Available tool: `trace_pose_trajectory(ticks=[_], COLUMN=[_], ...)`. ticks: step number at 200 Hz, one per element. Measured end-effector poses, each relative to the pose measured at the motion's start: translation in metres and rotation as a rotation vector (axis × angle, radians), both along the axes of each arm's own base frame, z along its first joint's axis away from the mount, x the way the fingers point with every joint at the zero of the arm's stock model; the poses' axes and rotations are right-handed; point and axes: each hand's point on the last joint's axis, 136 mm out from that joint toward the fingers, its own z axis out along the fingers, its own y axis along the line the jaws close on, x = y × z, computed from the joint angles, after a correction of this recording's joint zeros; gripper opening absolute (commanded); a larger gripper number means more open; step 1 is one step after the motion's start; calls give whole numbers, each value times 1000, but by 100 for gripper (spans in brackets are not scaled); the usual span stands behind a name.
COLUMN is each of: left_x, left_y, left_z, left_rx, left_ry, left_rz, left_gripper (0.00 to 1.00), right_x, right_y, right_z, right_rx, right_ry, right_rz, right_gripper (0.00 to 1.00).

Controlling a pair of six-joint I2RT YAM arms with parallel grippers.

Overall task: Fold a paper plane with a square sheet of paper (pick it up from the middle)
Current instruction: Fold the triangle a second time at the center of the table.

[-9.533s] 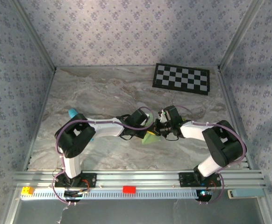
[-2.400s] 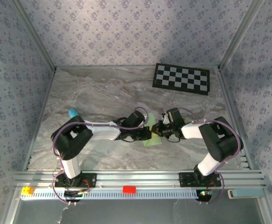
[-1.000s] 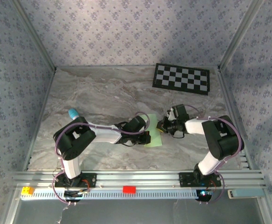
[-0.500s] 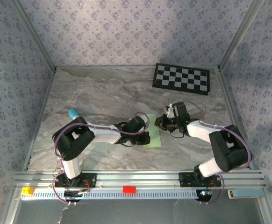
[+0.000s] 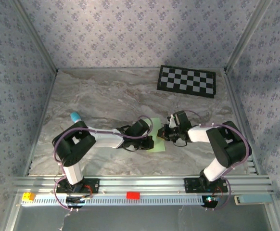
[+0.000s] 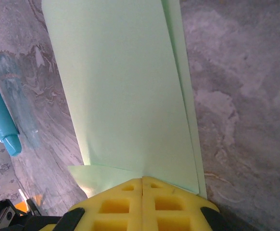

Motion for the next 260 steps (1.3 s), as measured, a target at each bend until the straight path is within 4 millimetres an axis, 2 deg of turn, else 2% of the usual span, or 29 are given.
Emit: trace_pose_trajectory(ticks=[50, 101, 177, 217, 243, 260], left_x=[1, -5, -7, -7, -9, -3], left_y=[0, 8, 6, 8, 11, 8], left_z=[7, -7, -6, -5, 5, 16], left_rx=[-32, -7, -26, -15, -12, -30], left_ry=[32, 67, 67, 55, 38, 13], left_rz=[7, 16, 24, 24, 8, 3], left_gripper=[9, 5, 2, 5, 5, 5], right_x=[1, 0, 0, 0, 1, 1], right_y=[0, 0, -1, -3, -6, -7], right_z=[0, 0, 1, 1, 2, 1], right_rx=[2, 2, 0, -4, -25, -37], right_ry=[-11, -11, -15, -12, -8, -7], right_rz=[-2, -2, -4, -5, 3, 11], right_gripper=[0, 0, 0, 0, 0, 1])
